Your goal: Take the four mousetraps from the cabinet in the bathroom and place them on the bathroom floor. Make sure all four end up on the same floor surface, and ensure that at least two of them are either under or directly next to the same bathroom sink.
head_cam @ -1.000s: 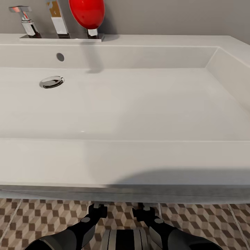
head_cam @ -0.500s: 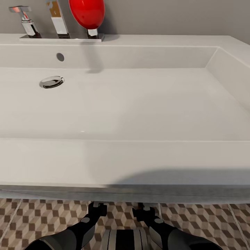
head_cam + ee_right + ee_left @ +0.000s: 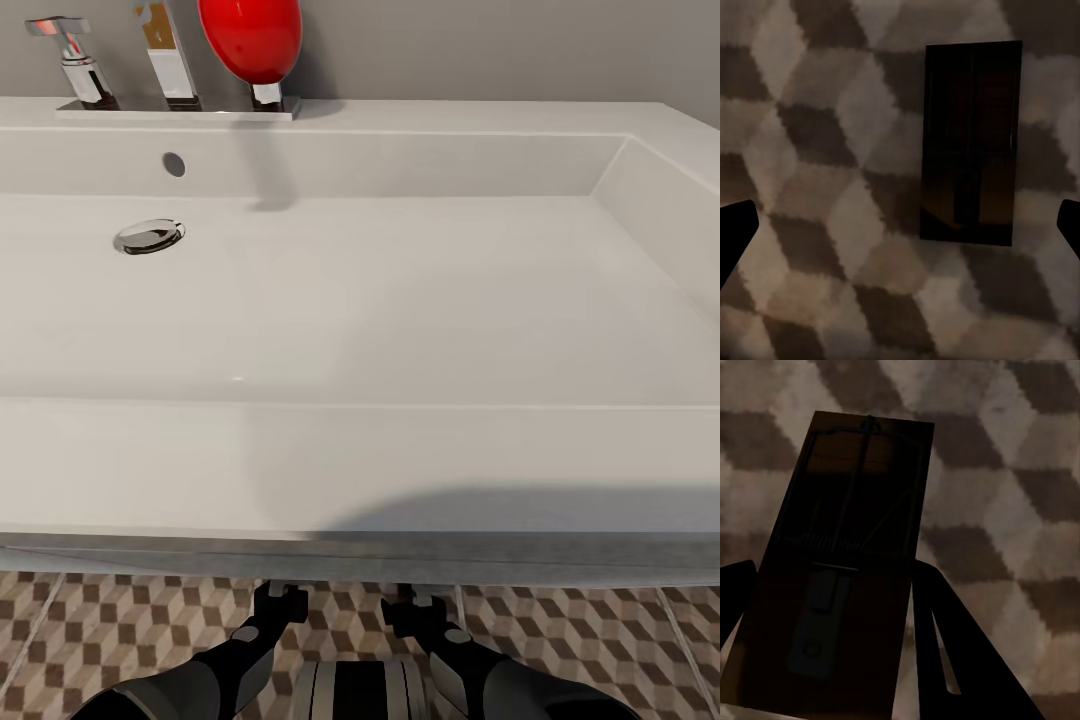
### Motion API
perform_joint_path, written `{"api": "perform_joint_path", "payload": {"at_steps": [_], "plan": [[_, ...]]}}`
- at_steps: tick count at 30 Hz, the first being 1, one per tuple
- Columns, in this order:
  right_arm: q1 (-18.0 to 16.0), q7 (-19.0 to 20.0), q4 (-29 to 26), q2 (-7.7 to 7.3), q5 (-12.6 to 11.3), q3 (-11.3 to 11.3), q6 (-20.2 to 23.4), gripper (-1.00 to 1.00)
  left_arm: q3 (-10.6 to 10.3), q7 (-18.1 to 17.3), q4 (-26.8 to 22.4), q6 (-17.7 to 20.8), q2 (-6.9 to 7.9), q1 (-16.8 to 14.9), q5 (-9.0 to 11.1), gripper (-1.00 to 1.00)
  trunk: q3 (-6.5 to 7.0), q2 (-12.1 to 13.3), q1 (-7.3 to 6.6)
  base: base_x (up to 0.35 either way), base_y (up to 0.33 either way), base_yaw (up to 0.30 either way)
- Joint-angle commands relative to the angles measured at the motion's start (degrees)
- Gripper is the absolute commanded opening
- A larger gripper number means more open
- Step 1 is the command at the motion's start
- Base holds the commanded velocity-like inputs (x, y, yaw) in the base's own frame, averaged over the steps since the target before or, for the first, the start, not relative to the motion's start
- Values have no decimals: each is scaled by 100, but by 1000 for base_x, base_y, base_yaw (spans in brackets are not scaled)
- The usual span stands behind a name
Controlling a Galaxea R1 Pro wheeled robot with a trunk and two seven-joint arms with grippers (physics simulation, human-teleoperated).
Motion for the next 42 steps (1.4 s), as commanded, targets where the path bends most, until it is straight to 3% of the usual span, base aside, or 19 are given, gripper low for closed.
{"api": "perform_joint_path", "payload": {"at_steps": [1,14,15,42], "plan": [[-6,1,17,0,20,4,-31,100,-49,13,8,-15,-2,-3,28,-100,-3,-1,-1,0,0,0],[-6,1,16,0,14,4,-31,100,-53,13,6,15,-2,-3,28,-100,-3,-1,-1,0,0,0],[-6,1,15,0,14,4,-31,100,-53,13,7,15,-2,-3,28,100,-3,-1,-1,0,0,0],[-6,1,14,0,22,4,-31,100,-53,13,7,16,1,-3,28,100,-3,-1,-1,0,0,0]]}}
